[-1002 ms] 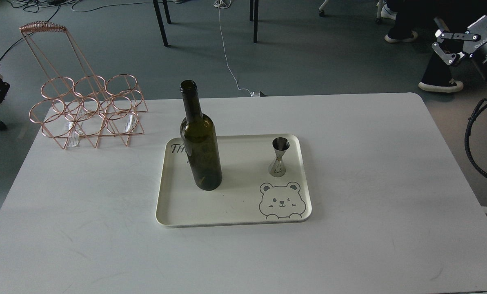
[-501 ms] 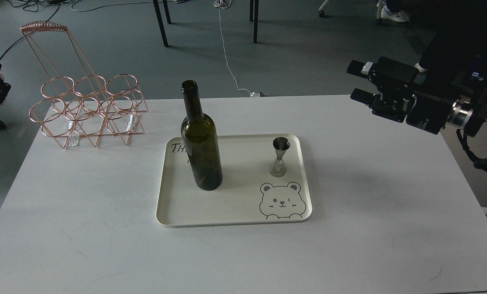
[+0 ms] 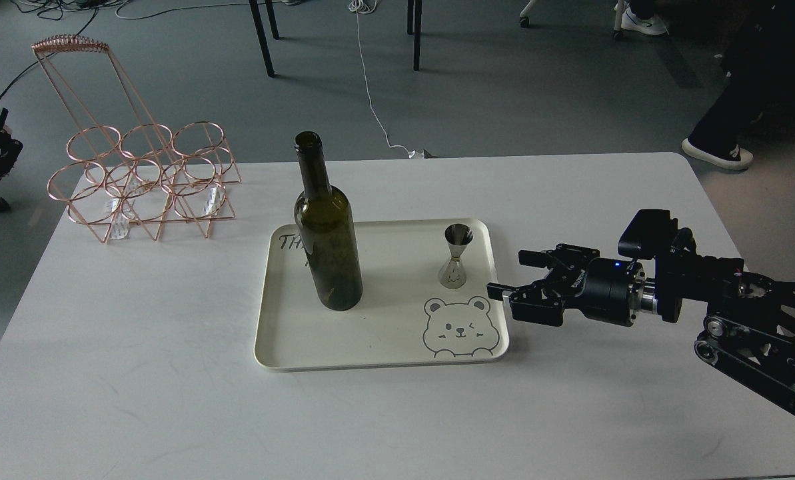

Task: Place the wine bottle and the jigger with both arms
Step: 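Reach the right gripper to the metal jigger and grasp it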

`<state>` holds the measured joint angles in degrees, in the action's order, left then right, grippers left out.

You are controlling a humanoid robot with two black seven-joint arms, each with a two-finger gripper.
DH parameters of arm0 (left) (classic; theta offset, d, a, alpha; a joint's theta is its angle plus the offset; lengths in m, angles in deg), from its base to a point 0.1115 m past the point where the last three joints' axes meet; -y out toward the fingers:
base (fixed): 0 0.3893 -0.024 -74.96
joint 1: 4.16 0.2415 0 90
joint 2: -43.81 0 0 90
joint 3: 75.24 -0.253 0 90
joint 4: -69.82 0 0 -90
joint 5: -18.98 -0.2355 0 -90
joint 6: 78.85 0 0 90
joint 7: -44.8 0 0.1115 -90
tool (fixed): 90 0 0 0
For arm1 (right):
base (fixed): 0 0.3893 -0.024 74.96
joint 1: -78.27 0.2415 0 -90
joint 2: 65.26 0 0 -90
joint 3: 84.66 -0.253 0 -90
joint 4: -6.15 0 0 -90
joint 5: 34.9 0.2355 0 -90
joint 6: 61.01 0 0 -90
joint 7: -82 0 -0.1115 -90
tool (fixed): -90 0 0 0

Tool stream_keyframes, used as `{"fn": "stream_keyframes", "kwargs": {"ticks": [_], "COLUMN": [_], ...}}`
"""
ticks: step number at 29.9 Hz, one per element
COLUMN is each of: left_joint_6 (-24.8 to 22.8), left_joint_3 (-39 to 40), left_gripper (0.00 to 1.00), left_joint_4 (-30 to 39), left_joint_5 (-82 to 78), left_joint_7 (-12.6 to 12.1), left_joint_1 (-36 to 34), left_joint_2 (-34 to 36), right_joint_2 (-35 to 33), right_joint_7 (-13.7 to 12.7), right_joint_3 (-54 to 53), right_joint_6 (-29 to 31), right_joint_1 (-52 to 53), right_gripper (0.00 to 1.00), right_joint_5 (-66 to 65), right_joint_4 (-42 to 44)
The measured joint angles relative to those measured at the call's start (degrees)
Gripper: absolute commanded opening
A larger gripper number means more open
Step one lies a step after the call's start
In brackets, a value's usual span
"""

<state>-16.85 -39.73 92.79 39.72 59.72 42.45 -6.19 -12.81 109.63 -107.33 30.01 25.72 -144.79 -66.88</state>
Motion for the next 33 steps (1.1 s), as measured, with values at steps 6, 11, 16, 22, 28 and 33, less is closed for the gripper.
{"fn": "stream_keyframes", "kwargs": {"ticks": [6,11,16,22,28,33], "left_joint_6": [0.00,0.00,0.00,0.00,0.00,0.00], "left_joint_3": [0.00,0.00,0.00,0.00,0.00,0.00], "left_gripper": [0.99,0.99,0.99,0.99,0.99,0.99], "left_joint_4": [-0.01,-0.01,-0.03,0.05,0.05,0.04], "left_joint_5": [0.00,0.00,0.00,0.00,0.00,0.00], "left_joint_7": [0.19,0.20,0.20,0.32,0.36,0.36], "left_joint_1": [0.05,-0.11,-0.11,-0.04,-0.05,-0.33], "left_joint_2": [-0.10,0.08,0.57,0.89,0.73,0.39], "right_joint_2": [3.88,7.53,11.94,14.02,15.66,17.00], "right_joint_7": [0.39,0.40,0.39,0.38,0.38,0.37], "right_joint_3": [2.50,3.52,3.63,5.81,6.40,6.47], "right_joint_6": [-5.54,-9.93,-15.54,-19.12,-19.80,-19.85], "right_joint_1": [0.23,0.42,0.73,0.81,0.98,3.17], "right_gripper": [0.87,0.83,0.84,0.84,0.84,0.83], "right_joint_5": [-1.87,-2.18,-4.09,-4.37,-4.37,-4.36], "right_joint_4": [5.63,9.68,16.33,19.21,20.74,22.85]}}
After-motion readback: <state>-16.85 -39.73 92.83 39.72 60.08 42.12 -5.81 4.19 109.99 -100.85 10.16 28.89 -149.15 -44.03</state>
